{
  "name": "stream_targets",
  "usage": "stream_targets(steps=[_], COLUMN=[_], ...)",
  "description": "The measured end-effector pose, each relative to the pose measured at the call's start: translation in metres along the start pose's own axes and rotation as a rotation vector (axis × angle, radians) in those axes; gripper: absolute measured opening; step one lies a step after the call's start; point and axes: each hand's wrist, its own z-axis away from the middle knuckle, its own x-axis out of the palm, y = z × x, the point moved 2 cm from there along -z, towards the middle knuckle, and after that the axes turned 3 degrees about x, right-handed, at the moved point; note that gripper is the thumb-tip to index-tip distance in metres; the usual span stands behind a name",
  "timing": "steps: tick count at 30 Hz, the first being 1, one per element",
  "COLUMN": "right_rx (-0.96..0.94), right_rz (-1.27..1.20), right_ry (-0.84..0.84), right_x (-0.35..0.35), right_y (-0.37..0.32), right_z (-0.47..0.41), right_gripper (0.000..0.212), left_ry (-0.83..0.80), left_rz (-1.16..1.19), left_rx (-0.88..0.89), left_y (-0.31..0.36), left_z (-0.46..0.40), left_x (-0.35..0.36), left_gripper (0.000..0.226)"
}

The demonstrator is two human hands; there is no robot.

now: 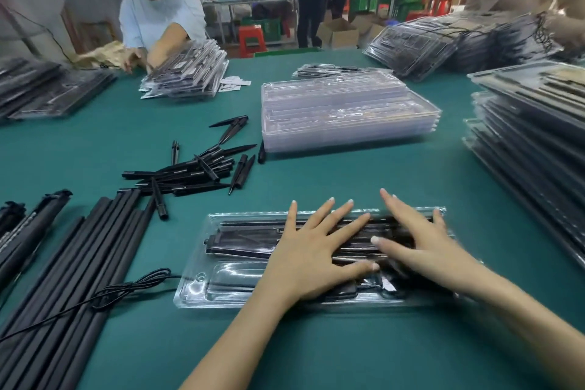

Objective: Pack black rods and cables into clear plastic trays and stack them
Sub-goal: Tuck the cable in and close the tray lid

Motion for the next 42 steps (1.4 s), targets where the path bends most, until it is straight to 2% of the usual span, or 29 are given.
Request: stream_targets(steps=[2,4,5,7,9,13,17,19,22,29,35,42], right_rx=[0.057,0.179,0.272,0.473,0.556,0.404,0.118,0.020,-0.047,-0.084,-0.101,-0.206], right_rz=[-0.404,-0.404,-0.356,-0.265,-0.113,0.251,0.870,1.026,1.078,0.998,0.954,1.025], right_ry=[0.179,0.367,0.372,0.211,0.065,-0.052,-0.209,-0.298,-0.430,-0.516,-0.526,-0.500], right_x=[-0.028,-0.051,-0.058,-0.062,-0.064,-0.074,-0.083,-0.080,-0.077,-0.083,-0.084,-0.077], right_y=[0.005,0.024,0.035,0.052,0.061,0.054,0.028,0.016,0.008,0.015,0.020,0.026], right_z=[0.012,0.028,0.036,0.048,0.053,0.044,0.018,0.002,-0.014,-0.022,-0.028,-0.029], right_gripper=[0.059,0.050,0.056,0.082,0.101,0.104,0.129,0.137,0.136,0.130,0.123,0.133], left_ry=[-0.004,-0.006,-0.009,-0.015,-0.020,-0.018,-0.034,-0.046,-0.053,-0.038,-0.039,-0.031], left_rz=[0.001,0.003,-0.002,-0.015,-0.017,-0.006,-0.012,-0.009,-0.002,-0.008,-0.013,-0.014], left_rx=[0.002,0.006,0.009,0.013,0.012,0.018,0.017,0.016,0.015,0.027,0.031,0.028], left_y=[-0.001,-0.001,-0.001,-0.002,-0.002,0.000,0.002,0.002,0.002,0.001,0.000,0.001], left_z=[0.000,-0.001,-0.001,-0.001,-0.002,-0.002,-0.001,-0.001,-0.001,0.000,-0.001,-0.001], left_x=[0.000,0.000,0.001,0.001,0.000,-0.001,-0.003,-0.004,-0.005,-0.004,-0.003,-0.004], left_gripper=[0.074,0.079,0.082,0.085,0.086,0.085,0.087,0.087,0.086,0.087,0.085,0.085])
